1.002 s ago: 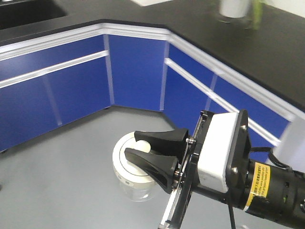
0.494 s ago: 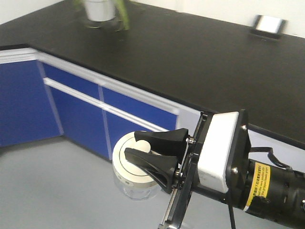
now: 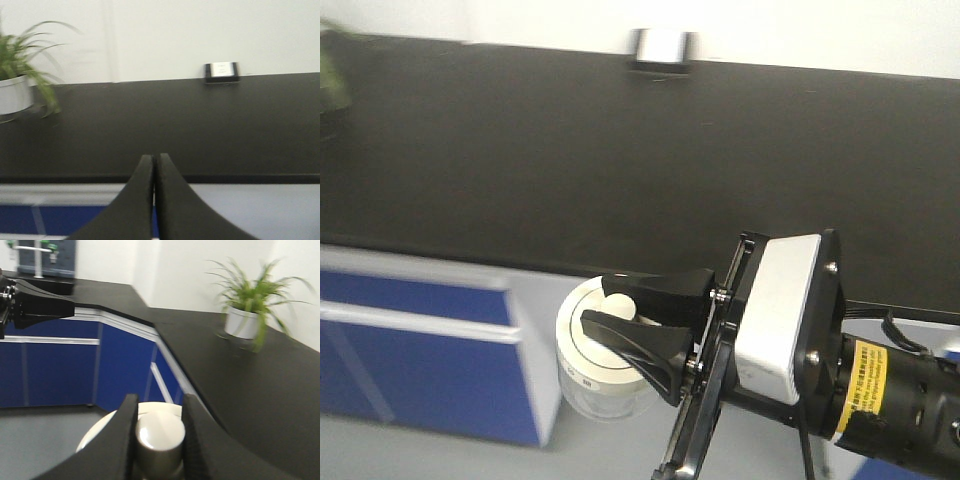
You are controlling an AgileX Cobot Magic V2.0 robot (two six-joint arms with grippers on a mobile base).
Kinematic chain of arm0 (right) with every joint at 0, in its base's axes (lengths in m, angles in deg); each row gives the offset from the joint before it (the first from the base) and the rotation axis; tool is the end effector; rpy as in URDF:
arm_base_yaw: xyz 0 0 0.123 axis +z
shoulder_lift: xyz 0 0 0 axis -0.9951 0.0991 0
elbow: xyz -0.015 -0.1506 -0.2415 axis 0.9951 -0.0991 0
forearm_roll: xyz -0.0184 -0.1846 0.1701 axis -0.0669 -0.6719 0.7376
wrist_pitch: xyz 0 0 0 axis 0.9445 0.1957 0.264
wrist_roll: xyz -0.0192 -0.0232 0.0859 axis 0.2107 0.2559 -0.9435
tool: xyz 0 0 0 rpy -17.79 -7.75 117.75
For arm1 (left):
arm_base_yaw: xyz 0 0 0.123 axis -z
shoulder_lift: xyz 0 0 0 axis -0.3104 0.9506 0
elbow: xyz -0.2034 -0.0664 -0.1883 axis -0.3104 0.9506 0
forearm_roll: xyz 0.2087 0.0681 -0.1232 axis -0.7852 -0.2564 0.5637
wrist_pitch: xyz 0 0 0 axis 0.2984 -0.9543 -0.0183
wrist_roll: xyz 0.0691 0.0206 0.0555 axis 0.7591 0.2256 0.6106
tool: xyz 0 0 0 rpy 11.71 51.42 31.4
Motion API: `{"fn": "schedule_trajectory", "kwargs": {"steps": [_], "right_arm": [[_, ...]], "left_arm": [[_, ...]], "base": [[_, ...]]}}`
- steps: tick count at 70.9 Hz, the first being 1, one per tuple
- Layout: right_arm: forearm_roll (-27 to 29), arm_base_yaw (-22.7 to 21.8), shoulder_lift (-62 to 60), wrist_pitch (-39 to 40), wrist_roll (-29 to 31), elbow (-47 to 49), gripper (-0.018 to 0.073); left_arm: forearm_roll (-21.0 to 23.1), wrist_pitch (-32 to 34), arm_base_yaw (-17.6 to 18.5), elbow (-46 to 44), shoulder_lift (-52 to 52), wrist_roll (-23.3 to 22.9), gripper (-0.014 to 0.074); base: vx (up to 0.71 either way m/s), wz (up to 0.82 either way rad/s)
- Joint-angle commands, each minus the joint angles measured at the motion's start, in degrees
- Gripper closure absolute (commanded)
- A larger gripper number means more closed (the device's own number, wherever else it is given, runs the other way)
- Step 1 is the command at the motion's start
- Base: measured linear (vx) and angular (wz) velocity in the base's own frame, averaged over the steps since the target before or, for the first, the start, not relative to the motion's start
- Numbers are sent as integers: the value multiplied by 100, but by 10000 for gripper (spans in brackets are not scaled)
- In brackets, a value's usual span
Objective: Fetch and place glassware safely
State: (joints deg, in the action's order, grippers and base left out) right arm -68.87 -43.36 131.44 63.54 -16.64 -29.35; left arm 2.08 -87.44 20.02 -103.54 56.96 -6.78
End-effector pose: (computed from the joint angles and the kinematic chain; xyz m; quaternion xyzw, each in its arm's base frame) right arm 0.1512 0.1813 0.2938 -0.4366 0.5701 0.3277 0.6140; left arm 0.0567 -0.0022 0.2693 0.0156 0.7265 -0.0112 0.6869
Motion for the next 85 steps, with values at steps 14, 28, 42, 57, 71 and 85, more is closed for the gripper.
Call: {"fn": "schedule_trajectory", "kwargs": {"steps": [14, 28, 42, 57, 71, 85], "right_arm": [[186, -10, -147, 475, 25, 163, 563], [186, -10, -147, 469, 25, 163, 563], [186, -10, -147, 474, 25, 163, 563], [186, -10, -147, 473, 25, 163, 563], [186, -10, -147, 473, 25, 163, 563], [186, -10, -147, 468, 25, 163, 563]], "left_arm": [[38, 408, 9, -135, 51, -17, 603], [38, 408, 9, -135, 51, -17, 603], [38, 408, 9, -135, 51, -17, 603], [38, 408, 9, -135, 51, -17, 603], [38, 408, 9, -135, 51, -17, 603], [38, 408, 9, -135, 51, -17, 603]], "base": [[18, -67], [19, -44], [20, -20], [21, 3], [21, 15], [21, 12]]}}
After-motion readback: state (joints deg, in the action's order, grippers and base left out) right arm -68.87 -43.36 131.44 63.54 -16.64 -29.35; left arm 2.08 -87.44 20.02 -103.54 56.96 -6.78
